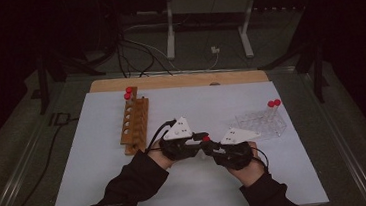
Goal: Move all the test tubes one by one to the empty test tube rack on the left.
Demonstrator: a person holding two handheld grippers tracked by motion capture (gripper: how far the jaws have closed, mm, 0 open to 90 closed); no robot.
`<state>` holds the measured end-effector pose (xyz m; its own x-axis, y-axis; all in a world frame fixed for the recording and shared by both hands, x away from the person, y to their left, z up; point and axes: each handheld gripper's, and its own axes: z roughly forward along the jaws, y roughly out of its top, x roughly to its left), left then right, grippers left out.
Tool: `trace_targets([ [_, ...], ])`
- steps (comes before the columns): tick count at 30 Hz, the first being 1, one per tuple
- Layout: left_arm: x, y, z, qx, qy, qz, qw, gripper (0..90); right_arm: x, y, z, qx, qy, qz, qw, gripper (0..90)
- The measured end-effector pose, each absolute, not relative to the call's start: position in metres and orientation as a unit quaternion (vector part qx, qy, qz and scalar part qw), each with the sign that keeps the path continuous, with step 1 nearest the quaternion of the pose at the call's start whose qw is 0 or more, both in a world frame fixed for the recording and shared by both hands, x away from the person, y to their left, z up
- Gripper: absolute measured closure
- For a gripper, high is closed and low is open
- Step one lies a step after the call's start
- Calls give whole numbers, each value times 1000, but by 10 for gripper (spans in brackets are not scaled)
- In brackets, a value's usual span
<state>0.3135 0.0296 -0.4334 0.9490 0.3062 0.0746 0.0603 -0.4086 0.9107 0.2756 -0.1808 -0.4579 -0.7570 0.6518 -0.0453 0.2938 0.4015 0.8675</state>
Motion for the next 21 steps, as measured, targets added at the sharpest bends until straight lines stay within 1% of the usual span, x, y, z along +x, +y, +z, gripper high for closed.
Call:
trace_targets([
  [2, 315, 34, -432, 830, 115, 120, 532, 720, 275, -183, -457, 294, 810, 469, 193, 646],
  [7, 318, 49, -426, 825, 128, 137, 533, 720, 273, -189, -452, 301, 798, 478, 209, 539],
  [8, 319, 53, -425, 824, 132, 139, 534, 720, 272, -191, -450, 303, 795, 482, 211, 466],
  [9, 319, 57, -424, 823, 136, 144, 533, 720, 272, -191, -450, 303, 795, 482, 211, 466],
  [10, 320, 61, -422, 822, 139, 147, 533, 720, 272, -193, -449, 305, 792, 484, 212, 438],
  [11, 321, 65, -421, 820, 144, 150, 534, 720, 272, -195, -448, 311, 788, 488, 211, 354],
  [12, 322, 69, -420, 817, 149, 156, 535, 720, 272, -195, -448, 311, 788, 488, 211, 354],
  [17, 326, 89, -413, 808, 171, 176, 536, 720, 273, -197, -446, 324, 778, 495, 210, 153],
  [21, 329, 104, -406, 797, 189, 192, 541, 720, 272, -198, -443, 333, 769, 500, 219, 45],
])
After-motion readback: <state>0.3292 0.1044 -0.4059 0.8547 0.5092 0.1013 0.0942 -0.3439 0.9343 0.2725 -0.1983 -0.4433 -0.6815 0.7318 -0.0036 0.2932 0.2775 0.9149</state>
